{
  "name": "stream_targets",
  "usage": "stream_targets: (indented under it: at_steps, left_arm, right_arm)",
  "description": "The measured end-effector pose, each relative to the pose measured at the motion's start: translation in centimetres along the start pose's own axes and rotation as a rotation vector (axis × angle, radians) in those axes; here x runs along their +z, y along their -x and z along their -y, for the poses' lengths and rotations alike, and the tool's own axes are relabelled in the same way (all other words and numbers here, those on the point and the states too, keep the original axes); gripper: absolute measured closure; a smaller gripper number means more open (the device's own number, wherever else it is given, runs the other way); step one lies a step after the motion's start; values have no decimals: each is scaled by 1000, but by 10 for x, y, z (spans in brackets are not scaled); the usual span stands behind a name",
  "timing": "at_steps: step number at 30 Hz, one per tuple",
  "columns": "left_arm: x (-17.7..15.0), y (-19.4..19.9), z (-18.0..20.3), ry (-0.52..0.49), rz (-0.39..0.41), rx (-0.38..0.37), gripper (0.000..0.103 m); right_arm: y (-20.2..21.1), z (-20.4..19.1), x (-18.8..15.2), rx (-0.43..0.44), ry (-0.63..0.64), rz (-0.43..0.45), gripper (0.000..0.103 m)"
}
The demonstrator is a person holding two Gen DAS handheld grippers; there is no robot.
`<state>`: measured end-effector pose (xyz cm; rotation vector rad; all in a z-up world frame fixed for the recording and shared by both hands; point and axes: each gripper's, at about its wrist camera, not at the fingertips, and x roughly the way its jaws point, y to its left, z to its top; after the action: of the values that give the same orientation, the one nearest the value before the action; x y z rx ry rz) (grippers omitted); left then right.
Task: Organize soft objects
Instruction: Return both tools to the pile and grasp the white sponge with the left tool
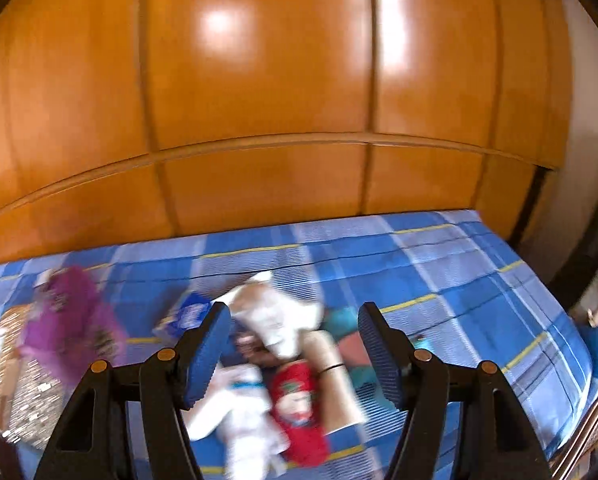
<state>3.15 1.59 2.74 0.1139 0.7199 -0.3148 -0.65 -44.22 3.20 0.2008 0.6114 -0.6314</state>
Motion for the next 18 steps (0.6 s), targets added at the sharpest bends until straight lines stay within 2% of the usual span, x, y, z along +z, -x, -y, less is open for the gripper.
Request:
stream_targets:
  at_steps: [3,5,8,12,18]
  left_arm:
    - [14,13,26,-63,37,-68,27]
    - [23,18,47,-118,60,-105,27]
    - [38,15,87,-191,62,-170,27]
    - [53,3,135,-266,30,-249,28]
    - [63,-29,210,-331,-102,-403,37]
  right_arm:
    - [-15,25,-4,-24,-91,-32,36]
    - [-21,41,-5,5,-178,-71,36]
    - [-21,59,-7,23,-260,-84,36]
    - [-25,75,-12,67,-363,-123,36]
    - [-33,88,-17,125,-459,-170,36]
